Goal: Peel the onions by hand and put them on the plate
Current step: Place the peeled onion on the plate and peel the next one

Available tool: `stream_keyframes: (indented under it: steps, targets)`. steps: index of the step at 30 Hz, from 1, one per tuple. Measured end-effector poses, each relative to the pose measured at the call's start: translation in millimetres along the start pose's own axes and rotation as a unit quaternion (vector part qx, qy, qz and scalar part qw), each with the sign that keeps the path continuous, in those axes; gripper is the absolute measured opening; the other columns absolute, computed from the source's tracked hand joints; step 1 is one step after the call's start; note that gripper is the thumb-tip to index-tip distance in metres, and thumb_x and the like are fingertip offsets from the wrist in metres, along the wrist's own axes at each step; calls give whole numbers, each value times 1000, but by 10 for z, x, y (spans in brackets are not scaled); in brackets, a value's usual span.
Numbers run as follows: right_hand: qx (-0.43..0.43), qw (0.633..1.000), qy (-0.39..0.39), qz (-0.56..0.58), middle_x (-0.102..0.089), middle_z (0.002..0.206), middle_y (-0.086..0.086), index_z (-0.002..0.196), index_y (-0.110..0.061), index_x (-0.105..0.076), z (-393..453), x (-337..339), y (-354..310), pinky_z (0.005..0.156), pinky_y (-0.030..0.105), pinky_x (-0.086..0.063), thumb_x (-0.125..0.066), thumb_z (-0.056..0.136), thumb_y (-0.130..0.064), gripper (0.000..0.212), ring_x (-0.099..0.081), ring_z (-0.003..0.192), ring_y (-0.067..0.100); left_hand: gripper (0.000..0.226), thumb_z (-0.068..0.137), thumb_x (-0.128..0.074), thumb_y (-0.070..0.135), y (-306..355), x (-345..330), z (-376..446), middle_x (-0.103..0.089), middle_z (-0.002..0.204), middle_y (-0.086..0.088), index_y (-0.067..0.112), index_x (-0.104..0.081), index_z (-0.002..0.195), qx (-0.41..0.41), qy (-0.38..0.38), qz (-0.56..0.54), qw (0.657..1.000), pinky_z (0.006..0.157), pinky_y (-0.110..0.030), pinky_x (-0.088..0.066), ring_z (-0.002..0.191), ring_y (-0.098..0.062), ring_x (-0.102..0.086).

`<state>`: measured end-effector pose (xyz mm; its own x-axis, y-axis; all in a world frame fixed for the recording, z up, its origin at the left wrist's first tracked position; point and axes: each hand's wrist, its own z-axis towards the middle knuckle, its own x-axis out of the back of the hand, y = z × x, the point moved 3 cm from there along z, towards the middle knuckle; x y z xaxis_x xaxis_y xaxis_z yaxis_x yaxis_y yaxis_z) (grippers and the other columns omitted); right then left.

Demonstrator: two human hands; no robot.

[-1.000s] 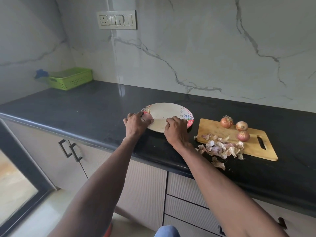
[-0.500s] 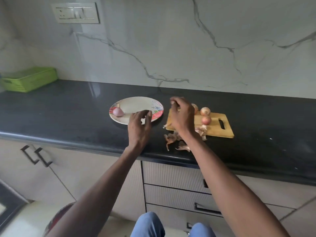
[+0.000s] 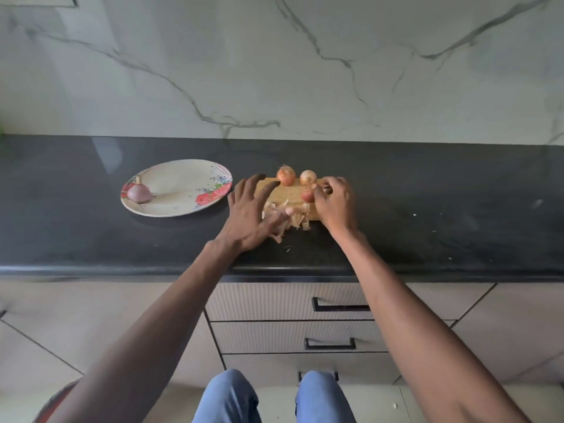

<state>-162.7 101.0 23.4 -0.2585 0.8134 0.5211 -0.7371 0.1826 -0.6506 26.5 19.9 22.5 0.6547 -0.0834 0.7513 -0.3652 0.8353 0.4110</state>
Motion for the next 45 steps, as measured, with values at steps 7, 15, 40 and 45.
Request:
stream_keyframes:
  steps: [7, 15, 40, 45]
  targets:
    - [-7, 993, -96, -67, -70, 94, -1, 102, -19, -64, 69, -202, 36, 86, 50, -49, -67, 85, -22, 17, -64, 91, 26, 44, 103, -51, 45, 68, 203, 346, -75, 109, -7, 10, -76, 106, 20, 127, -75, 989, 94, -47, -46, 106, -24, -61]
    - [111, 987, 41, 107, -67, 111, -2, 115, -5, -64, -157, -11, -256, 91, 19, -49, -80, 77, -1, 42, -60, 97, 8, 36, 96, -65, 40, -7, 90, 175, -71, 103, 5, 13, -71, 120, 48, 167, -158, 972, 80, -35, -51, 91, -13, -62]
    - [-80, 941, -79, 319, -76, 98, 1, 102, -11, -77, -379, -304, -428, 94, 42, -56, -76, 84, -7, 19, -71, 98, 17, 42, 87, -80, 20, -191, 80, -34, -70, 107, 8, 14, -64, 125, 69, 41, -203, 976, 83, -18, -53, 92, 3, -64]
    - [-60, 956, -84, 275, -76, 90, -1, 91, -11, -78, -365, -323, -397, 89, 41, -56, -74, 85, -8, 8, -71, 91, 17, 35, 85, -79, 15, -155, 53, -36, -72, 102, 0, 14, -64, 116, 81, 19, -191, 978, 83, -32, -55, 89, -10, -65]
